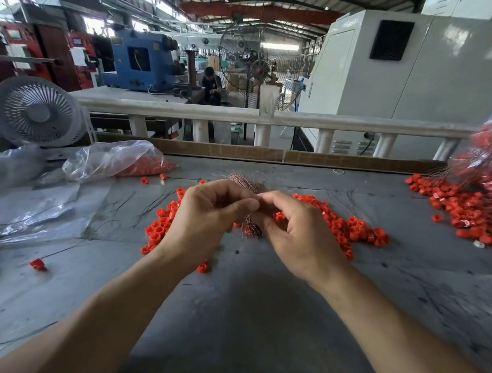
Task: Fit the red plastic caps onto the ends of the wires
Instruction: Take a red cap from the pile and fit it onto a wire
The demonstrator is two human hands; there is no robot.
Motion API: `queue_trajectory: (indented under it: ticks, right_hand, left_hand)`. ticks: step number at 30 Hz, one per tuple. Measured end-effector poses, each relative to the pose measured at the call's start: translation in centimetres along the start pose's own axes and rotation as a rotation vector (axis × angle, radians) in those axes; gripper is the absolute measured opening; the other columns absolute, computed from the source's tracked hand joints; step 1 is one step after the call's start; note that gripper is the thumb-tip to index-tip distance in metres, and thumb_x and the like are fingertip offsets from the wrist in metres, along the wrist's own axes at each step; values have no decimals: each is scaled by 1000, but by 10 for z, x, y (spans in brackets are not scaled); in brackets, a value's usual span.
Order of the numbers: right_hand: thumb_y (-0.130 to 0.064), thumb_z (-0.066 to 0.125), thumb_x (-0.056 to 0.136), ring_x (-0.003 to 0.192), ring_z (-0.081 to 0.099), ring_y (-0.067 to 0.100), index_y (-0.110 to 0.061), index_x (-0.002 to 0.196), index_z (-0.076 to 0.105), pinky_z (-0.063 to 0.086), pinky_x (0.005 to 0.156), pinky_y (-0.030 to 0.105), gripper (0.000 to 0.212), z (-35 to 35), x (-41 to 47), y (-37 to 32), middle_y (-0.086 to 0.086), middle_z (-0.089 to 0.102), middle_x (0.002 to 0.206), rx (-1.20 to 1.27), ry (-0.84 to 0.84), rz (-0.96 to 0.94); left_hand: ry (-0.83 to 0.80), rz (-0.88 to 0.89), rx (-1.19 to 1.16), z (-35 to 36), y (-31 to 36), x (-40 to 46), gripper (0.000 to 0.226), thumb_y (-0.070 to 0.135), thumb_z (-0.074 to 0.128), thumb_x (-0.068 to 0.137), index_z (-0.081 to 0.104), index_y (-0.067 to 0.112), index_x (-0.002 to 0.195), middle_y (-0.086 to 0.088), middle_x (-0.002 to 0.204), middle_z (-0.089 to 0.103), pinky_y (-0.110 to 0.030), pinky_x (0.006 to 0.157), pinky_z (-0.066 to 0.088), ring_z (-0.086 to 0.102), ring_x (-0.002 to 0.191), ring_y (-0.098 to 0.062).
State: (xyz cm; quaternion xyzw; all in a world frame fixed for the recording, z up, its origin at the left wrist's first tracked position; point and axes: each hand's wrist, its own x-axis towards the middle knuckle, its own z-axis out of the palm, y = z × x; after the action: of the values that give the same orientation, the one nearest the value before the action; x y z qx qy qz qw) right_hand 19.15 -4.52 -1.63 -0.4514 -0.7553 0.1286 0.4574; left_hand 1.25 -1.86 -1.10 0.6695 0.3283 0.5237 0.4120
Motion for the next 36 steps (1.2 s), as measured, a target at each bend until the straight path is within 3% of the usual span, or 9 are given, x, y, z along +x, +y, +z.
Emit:
queue_trajectory:
  ticks: [6, 11, 13, 15, 17, 20, 25, 32, 36]
  right_hand:
    - [-23, 68, 98, 69, 64, 9, -20, 92, 72, 52, 64, 30, 8, 1, 0, -3, -8, 69, 73, 62, 70, 8]
    - [-23, 61, 99, 63, 63, 13, -23, 89, 71, 55, 62, 38, 14, 6, -2, -10, -4, 66, 68, 177, -26, 18]
    - [-24, 61, 99, 59, 61, 12, -23, 86, 69, 54, 60, 38, 15, 6, -2, -8, -3, 65, 65, 168, -11, 23]
    - [-22, 63, 100, 57, 60, 10, -23, 86, 70, 53, 59, 37, 16, 4, -3, -4, -5, 64, 63, 134, 16, 46]
    - [-20, 63, 101, 58, 60, 9, -21, 89, 72, 52, 59, 35, 15, 1, -4, 1, -6, 64, 63, 123, 59, 86]
    - [-18, 60, 103, 55, 58, 10, -17, 88, 72, 50, 56, 32, 19, -3, -5, 4, -4, 66, 65, 152, 117, 136]
    - [-17, 57, 103, 55, 55, 6, -21, 90, 73, 43, 57, 26, 21, -2, -5, 4, -8, 66, 66, 135, 112, 163]
    - [-15, 58, 103, 57, 59, 3, -23, 106, 73, 42, 59, 13, 17, 0, -5, 3, -7, 68, 69, 129, 100, 149]
    - [-14, 61, 102, 54, 57, 3, -23, 104, 67, 40, 57, 13, 11, 0, -4, -1, -6, 68, 68, 177, 125, 142]
  left_hand:
    - [76, -25, -200, 5, 7, -1, 7, 24, 82, 70, 78, 19, 74, -1, 69, 69, -18, 53, 43, 52, 56, -7]
    - [92, -113, -379, 7, 13, -4, 15, 28, 82, 65, 74, 18, 73, -8, 72, 63, -33, 62, 39, 48, 65, -23]
    - [109, -143, -381, 1, 14, -2, 19, 30, 81, 68, 73, 15, 77, -8, 67, 57, -31, 59, 40, 46, 61, -20]
    - [167, -109, -175, -9, 13, 2, 15, 29, 80, 77, 73, 16, 81, -3, 64, 60, -26, 53, 43, 50, 56, -14]
    - [212, -46, 295, -22, 8, 7, 8, 26, 79, 86, 74, 24, 81, 8, 67, 69, -22, 54, 49, 59, 56, -7]
    - [78, -140, 851, -33, 2, 8, 20, 38, 80, 84, 71, 27, 70, 10, 66, 70, -34, 63, 58, 66, 60, -8]
    - [-108, -265, 1166, -37, 2, 3, 20, 49, 83, 76, 71, 34, 69, 13, 64, 65, -23, 50, 45, 59, 60, -3]
    - [-148, -261, 1121, -36, 3, 1, 9, 39, 84, 79, 76, 36, 76, 17, 72, 67, -26, 61, 54, 61, 68, 0]
    - [-16, -144, 689, -22, 5, 5, 9, 24, 84, 83, 78, 29, 86, 12, 79, 74, -24, 73, 56, 69, 74, -3]
